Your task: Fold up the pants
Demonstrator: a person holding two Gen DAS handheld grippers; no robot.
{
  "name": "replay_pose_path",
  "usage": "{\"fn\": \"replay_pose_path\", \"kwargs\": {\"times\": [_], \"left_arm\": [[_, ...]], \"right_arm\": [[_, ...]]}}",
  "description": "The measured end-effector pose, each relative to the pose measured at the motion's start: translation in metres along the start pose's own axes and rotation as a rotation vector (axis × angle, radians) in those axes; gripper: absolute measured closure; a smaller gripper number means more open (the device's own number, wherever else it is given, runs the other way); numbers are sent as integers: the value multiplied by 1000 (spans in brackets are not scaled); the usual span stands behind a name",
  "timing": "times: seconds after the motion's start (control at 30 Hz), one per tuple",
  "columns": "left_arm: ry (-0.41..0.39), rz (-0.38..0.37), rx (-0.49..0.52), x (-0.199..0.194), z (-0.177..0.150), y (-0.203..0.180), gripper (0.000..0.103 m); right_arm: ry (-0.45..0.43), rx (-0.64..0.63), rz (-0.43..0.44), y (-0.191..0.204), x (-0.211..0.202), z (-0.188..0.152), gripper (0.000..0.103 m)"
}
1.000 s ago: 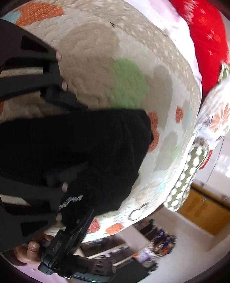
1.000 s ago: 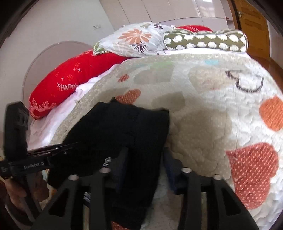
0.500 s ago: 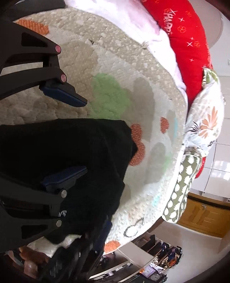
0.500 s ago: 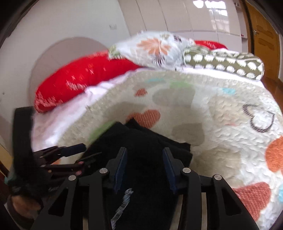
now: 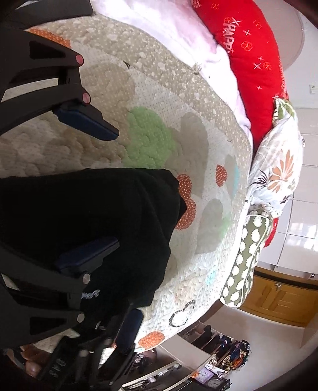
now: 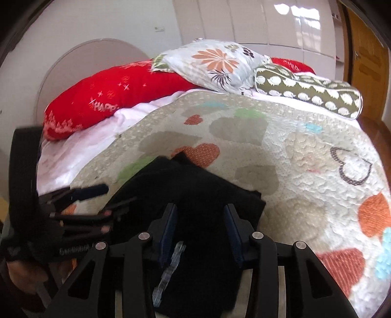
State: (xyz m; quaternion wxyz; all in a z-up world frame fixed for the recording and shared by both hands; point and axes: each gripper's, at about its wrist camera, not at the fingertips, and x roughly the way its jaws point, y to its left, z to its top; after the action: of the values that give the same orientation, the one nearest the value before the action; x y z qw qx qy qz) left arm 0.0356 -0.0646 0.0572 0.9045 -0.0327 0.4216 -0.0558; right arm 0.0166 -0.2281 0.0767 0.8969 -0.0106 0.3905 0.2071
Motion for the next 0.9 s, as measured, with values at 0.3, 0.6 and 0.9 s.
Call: {"fn": "replay_pose_path", "kwargs": {"times": [0.3, 0.6, 0.9], "left_arm": [[5, 7, -7, -9, -34, -5, 21], [-51, 32, -8, -31, -37, -13, 21], [-139, 83, 2, -70, -45, -18, 19]], "right_arm": [[39, -19, -45, 9, 0, -51, 58], [-42, 30, -65, 14, -33, -42, 43], [-99, 79, -106, 19, -64, -44, 28]]}}
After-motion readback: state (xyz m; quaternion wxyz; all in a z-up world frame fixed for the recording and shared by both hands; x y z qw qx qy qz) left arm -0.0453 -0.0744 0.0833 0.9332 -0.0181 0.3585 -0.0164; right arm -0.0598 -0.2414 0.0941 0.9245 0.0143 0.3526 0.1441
